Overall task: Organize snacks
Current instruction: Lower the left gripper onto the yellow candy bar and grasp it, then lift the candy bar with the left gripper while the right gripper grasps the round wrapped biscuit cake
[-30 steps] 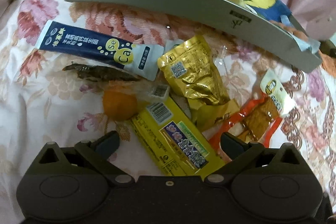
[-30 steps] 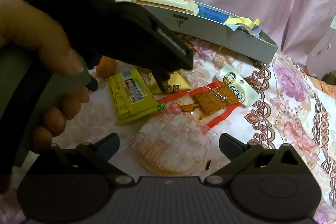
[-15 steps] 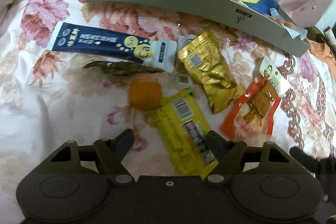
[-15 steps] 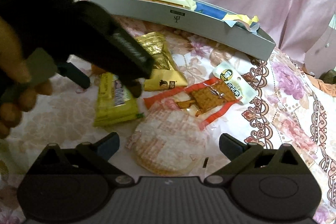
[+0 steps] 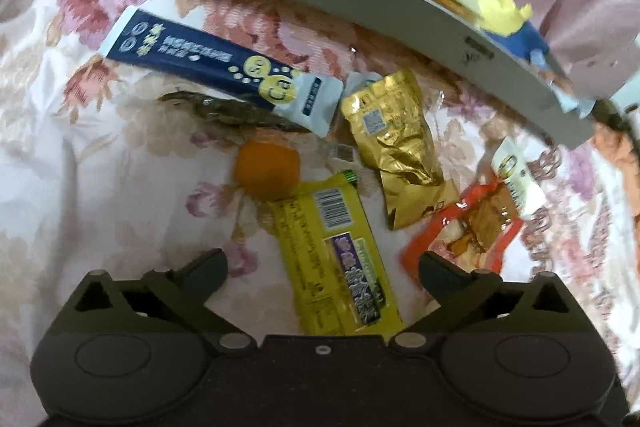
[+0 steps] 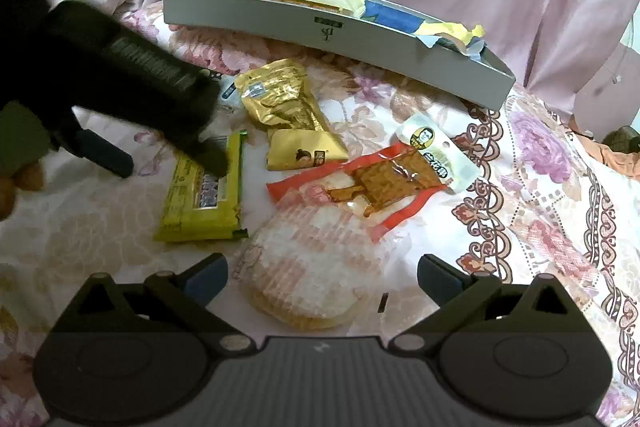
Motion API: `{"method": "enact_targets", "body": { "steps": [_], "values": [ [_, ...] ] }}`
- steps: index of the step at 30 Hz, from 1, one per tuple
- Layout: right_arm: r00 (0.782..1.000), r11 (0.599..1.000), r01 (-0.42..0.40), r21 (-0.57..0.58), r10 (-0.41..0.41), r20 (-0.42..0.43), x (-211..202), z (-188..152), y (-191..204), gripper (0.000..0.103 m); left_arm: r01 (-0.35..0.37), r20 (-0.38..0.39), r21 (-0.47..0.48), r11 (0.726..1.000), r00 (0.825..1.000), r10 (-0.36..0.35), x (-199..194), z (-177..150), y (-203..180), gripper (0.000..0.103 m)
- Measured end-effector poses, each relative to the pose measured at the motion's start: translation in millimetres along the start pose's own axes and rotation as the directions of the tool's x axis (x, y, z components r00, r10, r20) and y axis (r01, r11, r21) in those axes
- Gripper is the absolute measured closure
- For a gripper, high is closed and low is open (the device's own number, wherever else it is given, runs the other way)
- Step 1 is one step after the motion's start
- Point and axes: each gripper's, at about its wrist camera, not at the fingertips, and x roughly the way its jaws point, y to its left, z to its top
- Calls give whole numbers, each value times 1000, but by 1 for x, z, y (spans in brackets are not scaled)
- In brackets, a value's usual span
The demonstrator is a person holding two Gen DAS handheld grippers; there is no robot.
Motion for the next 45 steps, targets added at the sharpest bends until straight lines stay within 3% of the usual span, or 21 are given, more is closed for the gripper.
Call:
{"method": "enact_targets", "body": {
  "steps": [3,6,10,12,14,17,25,31,33,36,45],
  "values": [
    [1000,1000,-6,2,6,0,1,0,1,0,-59,3,59,997,998,59,8,-1,-15,1],
    [1000,1000,-11,-1,11,5,2,0,1,0,-74,5,119,990,997,74,11,-3,-19,3],
    [1000,1000,-15,-5,15,7,4,-1,1,0,-65,12,161,985,998,64,5,-6,-12,15],
    [1000,1000,-14,-8,14,3,5,-1,2,0,-42,12,161,986,999,41,0,-4,-3,24],
    [1000,1000,-11,-11,11,7,4,-1,2,0,-28,13,170,985,1000,26,-5,-4,7,40],
    [1000,1000,-4,-14,4,12,2,-1,2,0,-11,5,193,981,1000,10,-12,-3,19,52],
    [1000,1000,-3,22,3,4,0,0,-3,0,35,8,304,952,999,-39,-26,-20,33,50],
    [998,996,-58,66,57,8,4,-1,-1,0,29,23,382,924,999,-40,-22,-29,19,29],
    [998,997,-56,59,55,12,5,-2,3,0,7,29,417,909,999,-22,-19,-31,12,26],
    [999,997,-38,68,37,12,10,-1,5,0,-12,47,432,902,999,-10,-17,-32,9,29],
    [999,990,-37,135,37,2,19,-1,-3,0,-30,72,435,900,997,-1,-20,-30,18,49]
  ]
}}
